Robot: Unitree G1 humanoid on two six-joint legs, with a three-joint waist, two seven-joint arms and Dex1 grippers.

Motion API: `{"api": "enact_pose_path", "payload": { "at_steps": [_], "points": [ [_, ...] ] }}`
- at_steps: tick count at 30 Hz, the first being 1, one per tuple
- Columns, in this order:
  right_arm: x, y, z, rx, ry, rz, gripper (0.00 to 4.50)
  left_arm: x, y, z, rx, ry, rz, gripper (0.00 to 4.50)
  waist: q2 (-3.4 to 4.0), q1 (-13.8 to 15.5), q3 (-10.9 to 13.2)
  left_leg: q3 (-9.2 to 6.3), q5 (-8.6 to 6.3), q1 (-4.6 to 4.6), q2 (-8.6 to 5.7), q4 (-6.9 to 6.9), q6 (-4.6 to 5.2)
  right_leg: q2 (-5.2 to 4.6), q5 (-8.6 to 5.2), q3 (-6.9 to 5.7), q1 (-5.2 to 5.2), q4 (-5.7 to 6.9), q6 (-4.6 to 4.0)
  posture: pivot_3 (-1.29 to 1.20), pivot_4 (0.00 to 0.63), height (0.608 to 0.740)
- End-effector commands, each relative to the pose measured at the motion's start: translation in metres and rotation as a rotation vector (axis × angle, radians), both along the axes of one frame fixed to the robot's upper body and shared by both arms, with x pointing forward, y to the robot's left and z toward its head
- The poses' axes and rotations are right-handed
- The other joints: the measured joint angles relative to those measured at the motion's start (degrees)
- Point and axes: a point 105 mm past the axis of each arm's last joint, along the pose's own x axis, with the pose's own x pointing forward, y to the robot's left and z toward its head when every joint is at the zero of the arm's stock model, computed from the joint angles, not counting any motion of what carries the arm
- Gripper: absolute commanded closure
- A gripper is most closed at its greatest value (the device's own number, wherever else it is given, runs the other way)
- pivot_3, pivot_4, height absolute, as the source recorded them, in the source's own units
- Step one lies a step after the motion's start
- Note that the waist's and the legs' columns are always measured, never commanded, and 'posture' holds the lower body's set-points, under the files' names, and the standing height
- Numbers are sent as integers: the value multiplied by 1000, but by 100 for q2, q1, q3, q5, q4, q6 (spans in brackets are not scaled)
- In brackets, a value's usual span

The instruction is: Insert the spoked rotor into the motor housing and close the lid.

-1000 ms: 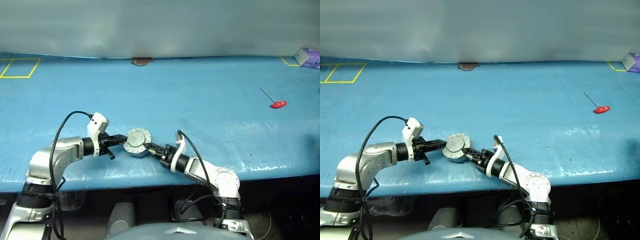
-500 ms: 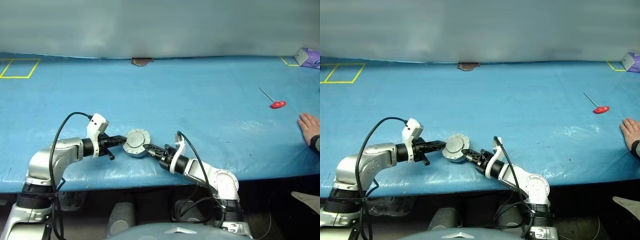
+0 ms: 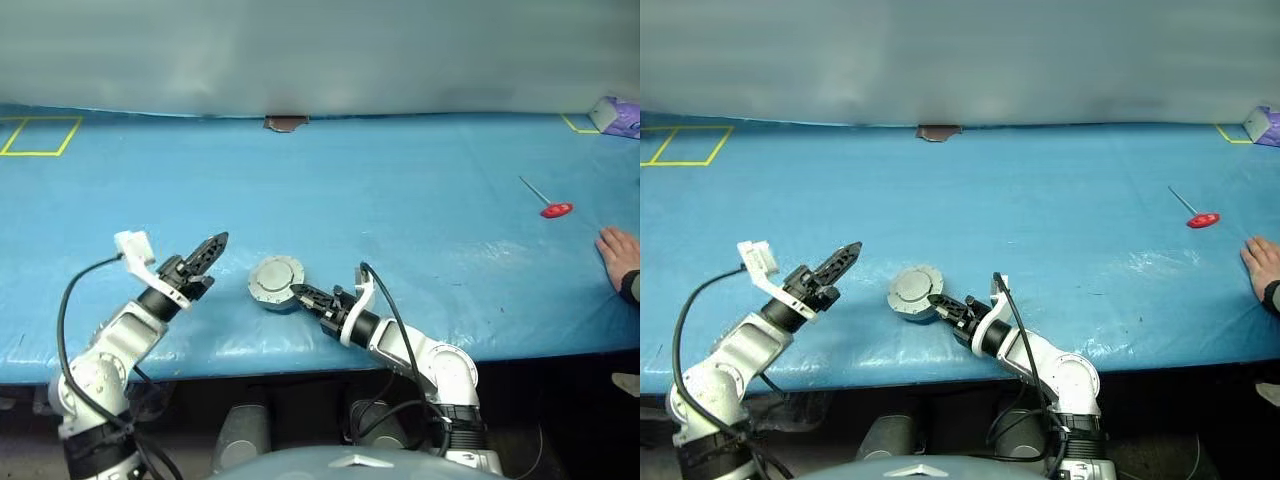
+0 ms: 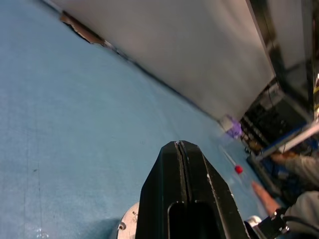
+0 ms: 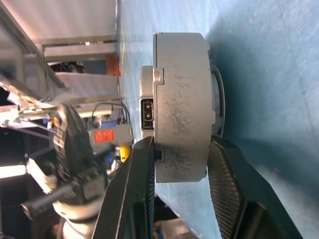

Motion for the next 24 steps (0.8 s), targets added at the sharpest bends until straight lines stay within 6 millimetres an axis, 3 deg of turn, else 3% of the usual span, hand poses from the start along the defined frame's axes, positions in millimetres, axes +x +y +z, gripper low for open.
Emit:
{"api": "enact_pose_path", "payload": {
  "at_steps": [1, 5, 13, 24],
  "points": [
    [13, -3, 27, 103, -69, -74, 3363, -13, -12, -3, -184, 56, 34, 3902, -2, 17, 2, 1, 0, 0, 0, 1, 0, -1, 0, 2, 1, -2, 0, 0, 150, 740],
    [25, -7, 39, 119, -110, -109, 3363, -24, -24, -24, -388, 155, 88, 2583, -20, 13, 15, 2, -1, -7, 0, 14, 1, 1, 2, 3, -3, -4, 3, 0, 150, 740],
    [44, -10, 61, 160, -186, -166, 3363, -28, -47, -30, -564, 199, 42, 0, -22, -17, 25, 4, -1, -19, -21, 5, 1, 23, 1, 6, -20, -4, -12, 0, 150, 740],
    [17, 28, 78, 199, -233, 27, 3363, -23, -57, -28, -684, 139, -36, 0, -22, -28, 26, 8, -7, -20, -25, 3, 11, 22, 16, 15, -23, -6, -40, 0, 150, 740]
  ]
}}
